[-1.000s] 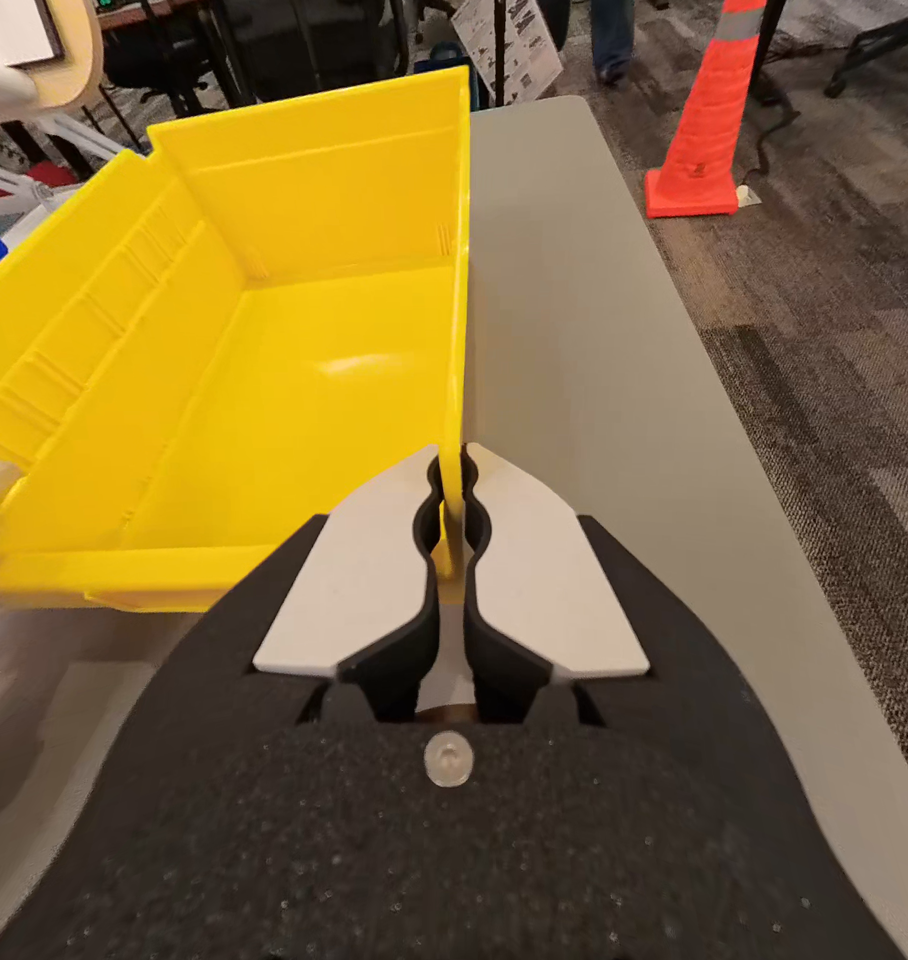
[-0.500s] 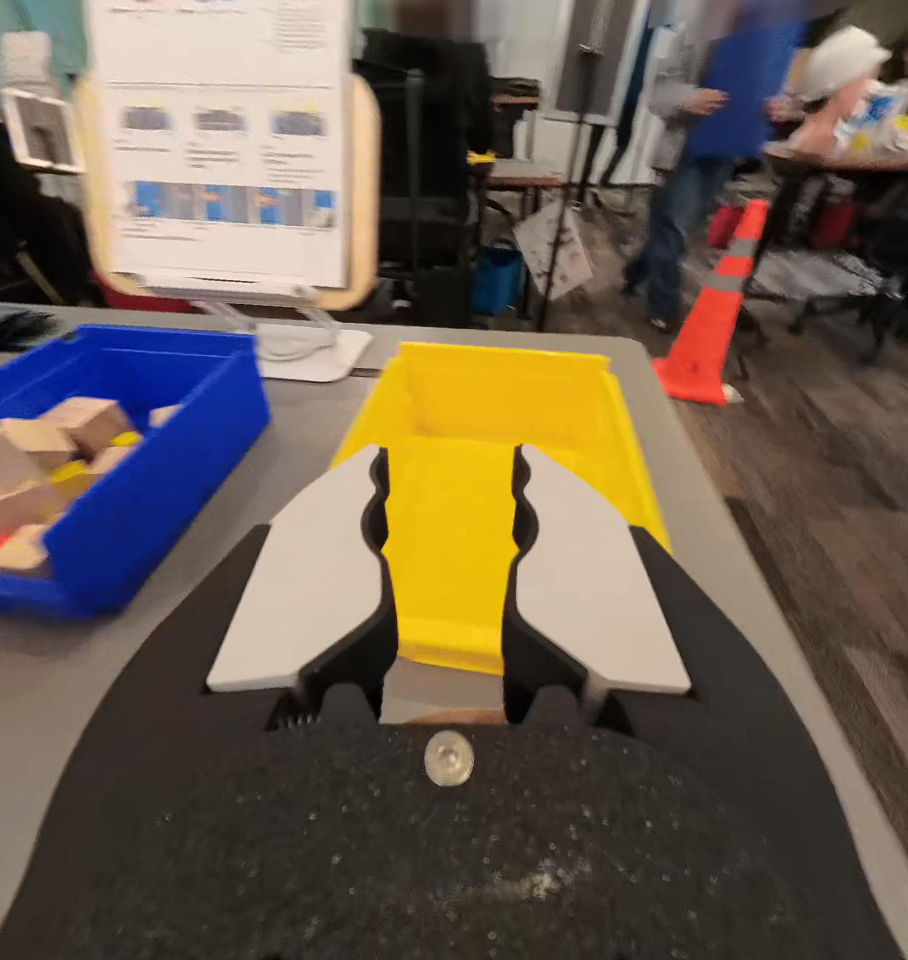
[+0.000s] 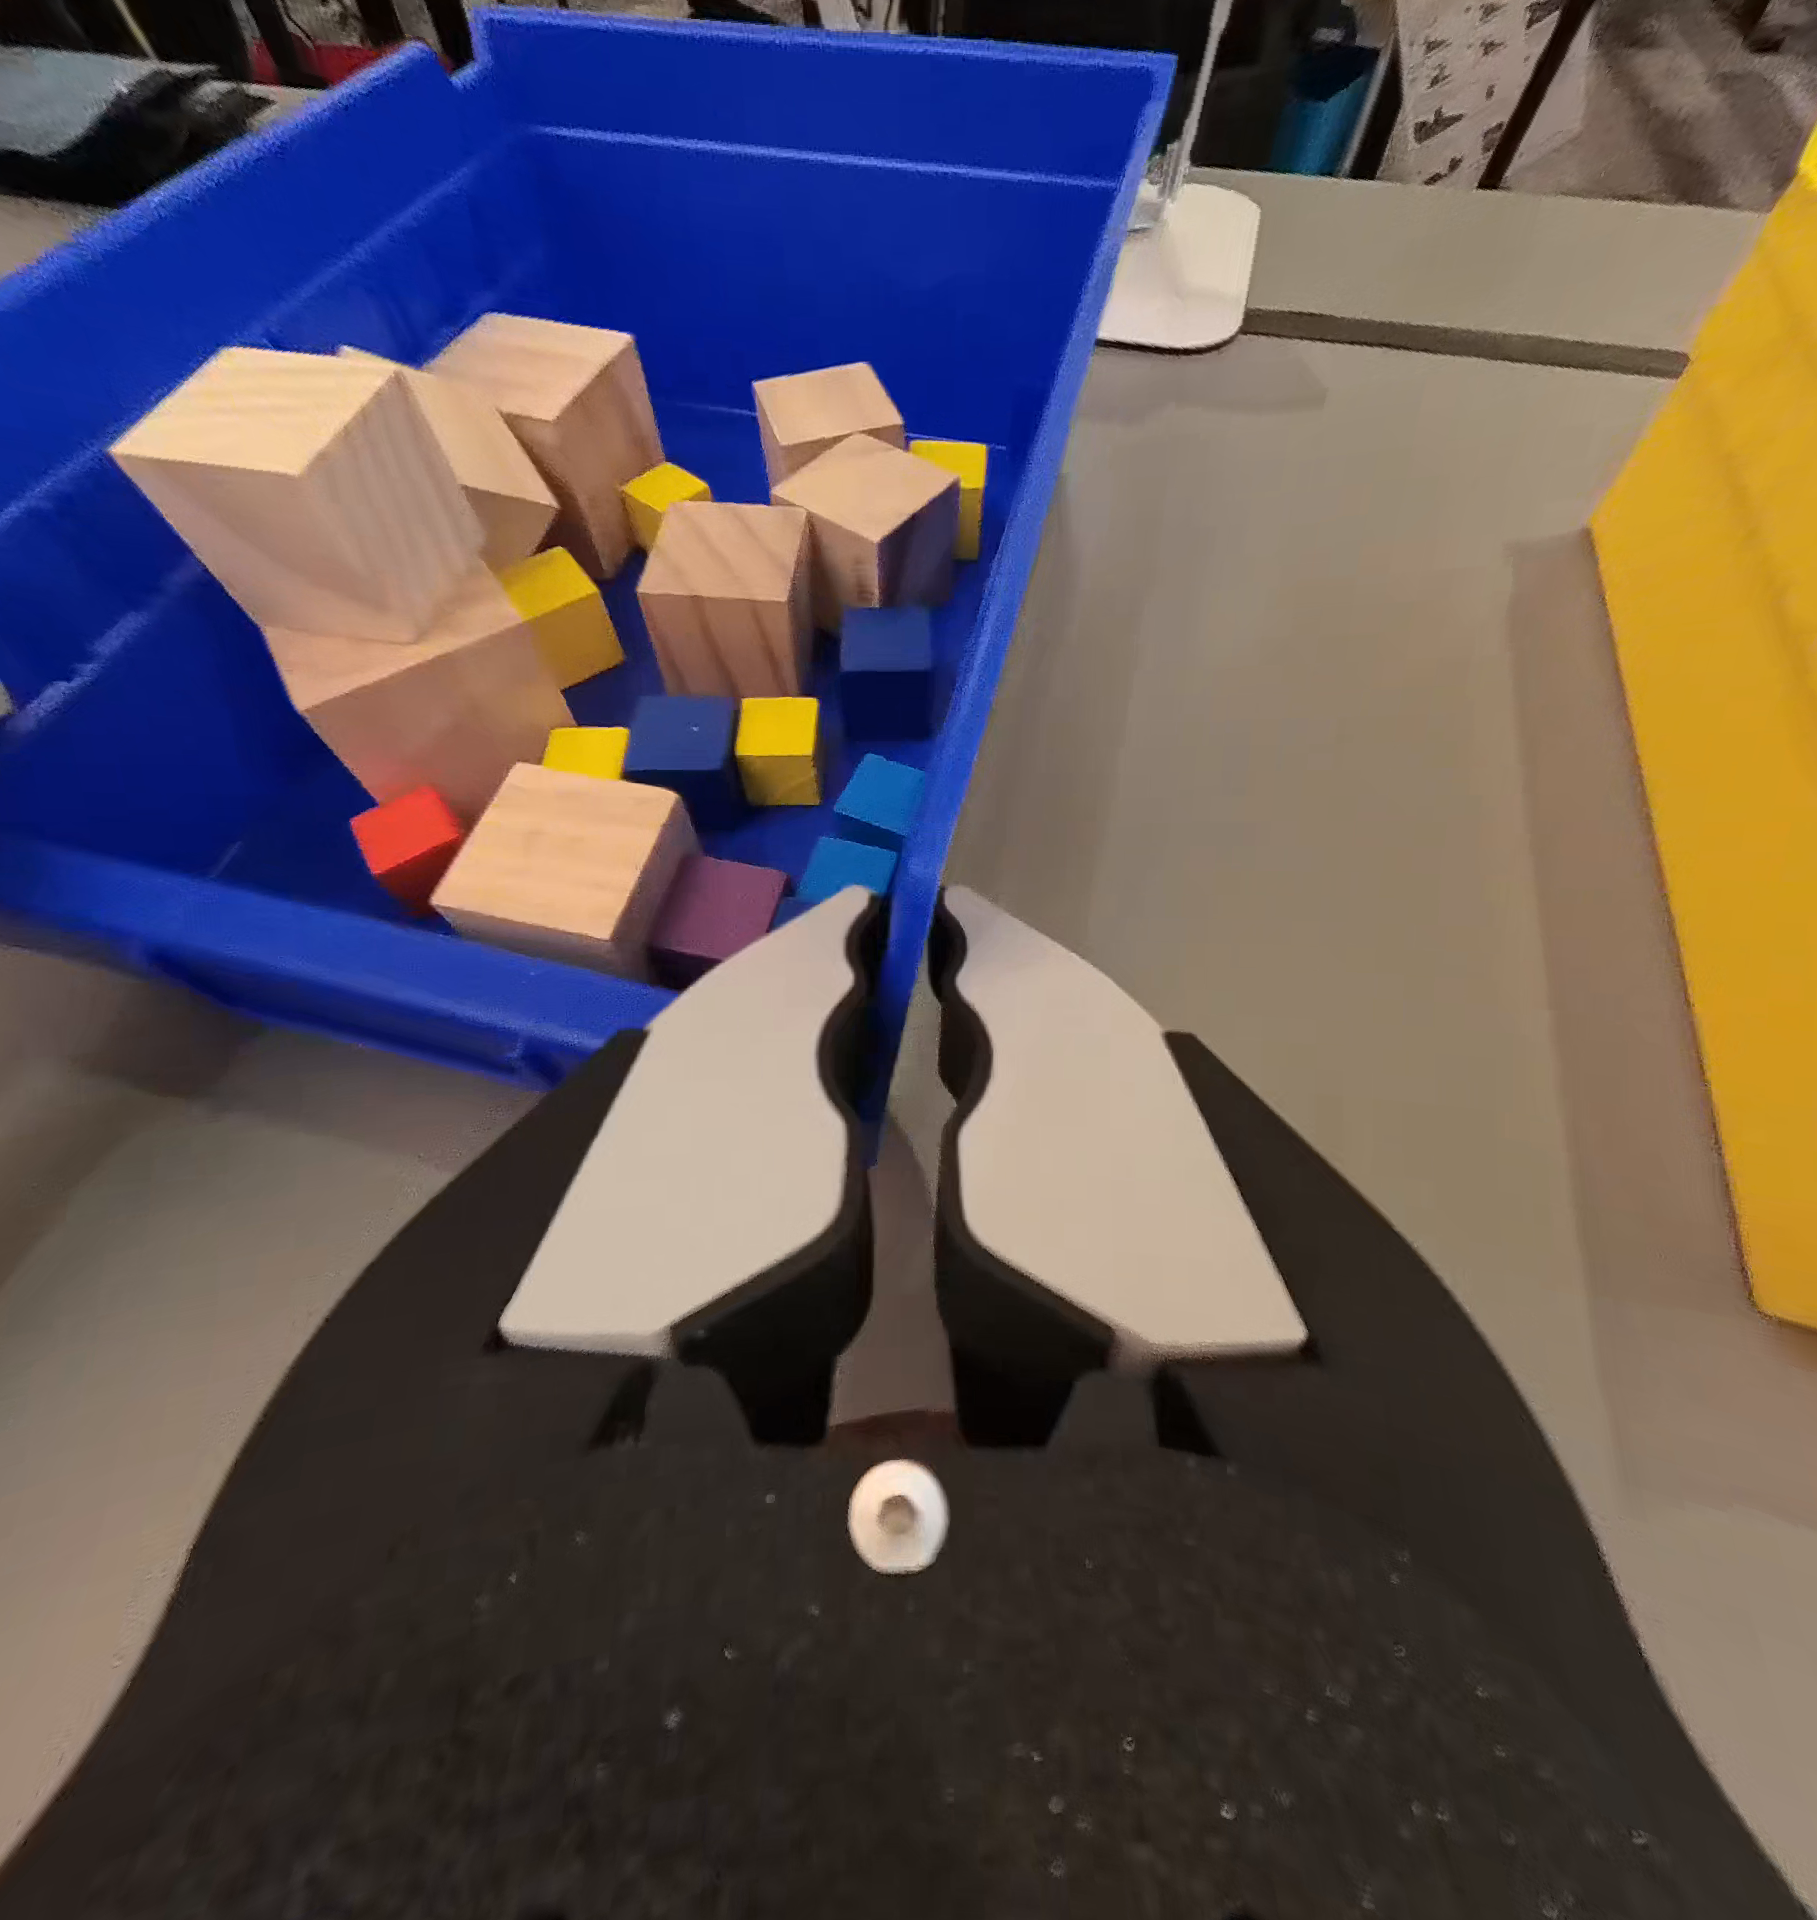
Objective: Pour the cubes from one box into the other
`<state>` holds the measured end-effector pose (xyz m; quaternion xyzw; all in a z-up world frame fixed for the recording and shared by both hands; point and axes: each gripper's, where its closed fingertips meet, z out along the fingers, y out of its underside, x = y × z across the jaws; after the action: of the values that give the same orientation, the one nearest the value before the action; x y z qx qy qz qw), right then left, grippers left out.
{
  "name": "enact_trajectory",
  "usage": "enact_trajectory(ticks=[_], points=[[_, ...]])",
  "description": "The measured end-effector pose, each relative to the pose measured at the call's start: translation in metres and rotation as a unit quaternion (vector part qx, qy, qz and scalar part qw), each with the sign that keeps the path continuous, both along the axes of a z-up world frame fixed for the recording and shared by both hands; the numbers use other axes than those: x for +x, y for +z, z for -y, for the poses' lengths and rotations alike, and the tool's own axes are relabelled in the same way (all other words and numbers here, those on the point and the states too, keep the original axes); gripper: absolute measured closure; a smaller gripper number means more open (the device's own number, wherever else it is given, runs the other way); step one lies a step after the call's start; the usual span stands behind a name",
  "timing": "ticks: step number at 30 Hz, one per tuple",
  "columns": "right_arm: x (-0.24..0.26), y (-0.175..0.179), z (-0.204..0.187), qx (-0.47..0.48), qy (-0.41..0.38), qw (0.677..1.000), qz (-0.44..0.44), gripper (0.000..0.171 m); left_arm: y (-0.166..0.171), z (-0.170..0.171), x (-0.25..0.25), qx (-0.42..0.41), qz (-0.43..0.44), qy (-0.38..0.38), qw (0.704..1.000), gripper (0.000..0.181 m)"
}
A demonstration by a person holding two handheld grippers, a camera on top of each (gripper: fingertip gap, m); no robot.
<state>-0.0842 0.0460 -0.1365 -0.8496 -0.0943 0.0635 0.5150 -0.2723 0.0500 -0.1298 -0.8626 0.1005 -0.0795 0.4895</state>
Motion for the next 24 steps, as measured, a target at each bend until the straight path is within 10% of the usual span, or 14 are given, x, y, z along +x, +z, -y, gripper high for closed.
enact_trajectory(ticks=[13, 24], points=[[-0.14, 0.058, 0.003, 0.094, -0.002, 0.995, -0.02, 0.168, 0.056, 0.012, -0.141, 0.071, 0.044, 0.086, 0.993, 0.177], [-0.243, 0.008, 0.014, 0.038, 0.027, 0.998, -0.031, 0.165, 0.003, 0.017, -0.247, 0.055, 0.039, 0.118, 0.991, 0.178]])
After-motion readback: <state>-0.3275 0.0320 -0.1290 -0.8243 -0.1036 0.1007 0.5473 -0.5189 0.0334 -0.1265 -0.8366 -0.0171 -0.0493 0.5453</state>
